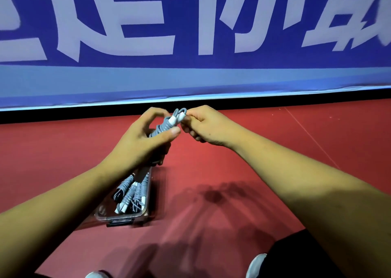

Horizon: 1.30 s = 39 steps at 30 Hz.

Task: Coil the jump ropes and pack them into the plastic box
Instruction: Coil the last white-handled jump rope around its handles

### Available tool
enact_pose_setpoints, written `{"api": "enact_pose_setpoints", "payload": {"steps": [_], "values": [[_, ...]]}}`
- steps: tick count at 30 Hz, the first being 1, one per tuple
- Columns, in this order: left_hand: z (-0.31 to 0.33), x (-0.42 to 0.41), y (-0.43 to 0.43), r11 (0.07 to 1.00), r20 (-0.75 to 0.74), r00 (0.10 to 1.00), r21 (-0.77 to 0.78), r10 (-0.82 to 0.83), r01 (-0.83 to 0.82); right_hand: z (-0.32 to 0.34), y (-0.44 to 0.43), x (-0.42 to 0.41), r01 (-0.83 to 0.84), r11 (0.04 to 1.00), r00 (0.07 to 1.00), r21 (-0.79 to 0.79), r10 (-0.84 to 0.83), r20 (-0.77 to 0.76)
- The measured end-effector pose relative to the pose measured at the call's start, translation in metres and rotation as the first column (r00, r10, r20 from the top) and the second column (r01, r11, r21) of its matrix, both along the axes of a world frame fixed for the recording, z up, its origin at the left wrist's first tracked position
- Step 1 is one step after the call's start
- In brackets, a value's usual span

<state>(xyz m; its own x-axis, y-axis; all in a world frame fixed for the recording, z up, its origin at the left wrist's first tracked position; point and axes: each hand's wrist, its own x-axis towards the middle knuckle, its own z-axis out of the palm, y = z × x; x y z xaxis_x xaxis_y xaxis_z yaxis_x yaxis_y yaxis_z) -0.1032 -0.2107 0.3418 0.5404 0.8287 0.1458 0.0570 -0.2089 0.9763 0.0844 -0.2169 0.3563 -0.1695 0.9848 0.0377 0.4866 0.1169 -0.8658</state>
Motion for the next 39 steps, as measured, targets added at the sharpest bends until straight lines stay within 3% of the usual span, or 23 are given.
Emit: {"api": "enact_pose_setpoints", "payload": {"steps": [3, 8, 12, 14, 19, 23, 27, 30, 35, 39], "values": [[-0.001, 0.007, 0.0, 0.997, 0.108, 0.994, -0.081, -0.004, 0.013, 0.002, 0.001, 0.002, 0.03, 0.999, 0.997, -0.046, -0.033, -0.064], [0.004, 0.012, -0.003, 0.991, 0.171, 0.983, -0.132, 0.06, -0.037, 0.004, 0.001, 0.0, 0.073, 0.995, 0.938, -0.065, -0.091, -0.333], [0.007, 0.009, 0.0, 0.976, 0.24, 0.968, -0.217, 0.078, -0.025, 0.012, -0.005, 0.008, -0.018, 0.995, 0.755, -0.099, -0.052, -0.654], [0.006, 0.007, 0.003, 0.955, 0.32, 0.944, -0.294, 0.081, 0.018, 0.016, -0.007, 0.012, -0.083, 0.993, 0.674, -0.085, -0.007, -0.739], [0.002, 0.004, 0.004, 0.888, 0.391, 0.918, -0.441, 0.058, 0.132, 0.014, -0.007, 0.007, 0.056, 0.998, 0.795, -0.028, -0.062, -0.604], [0.001, 0.007, 0.003, 0.905, 0.399, 0.914, -0.411, 0.071, 0.109, 0.015, -0.007, -0.003, 0.09, 0.995, 0.726, -0.05, -0.1, -0.68], [0.0, 0.008, 0.002, 0.93, 0.377, 0.925, -0.357, 0.054, 0.091, 0.011, -0.006, -0.008, 0.214, 0.975, 0.777, 0.065, -0.13, -0.617], [0.0, 0.012, 0.002, 0.93, 0.383, 0.923, -0.35, 0.037, 0.108, 0.01, -0.005, -0.009, 0.252, 0.967, 0.705, 0.021, -0.169, -0.689], [-0.001, 0.01, 0.003, 0.929, 0.341, 0.94, -0.347, -0.002, 0.128, 0.012, -0.005, -0.013, 0.184, 0.974, 0.51, -0.129, -0.207, -0.835], [0.005, 0.009, 0.001, 0.882, 0.46, 0.887, -0.429, 0.028, 0.195, 0.015, -0.007, -0.016, 0.074, 0.979, 0.392, -0.192, -0.205, -0.897]]}}
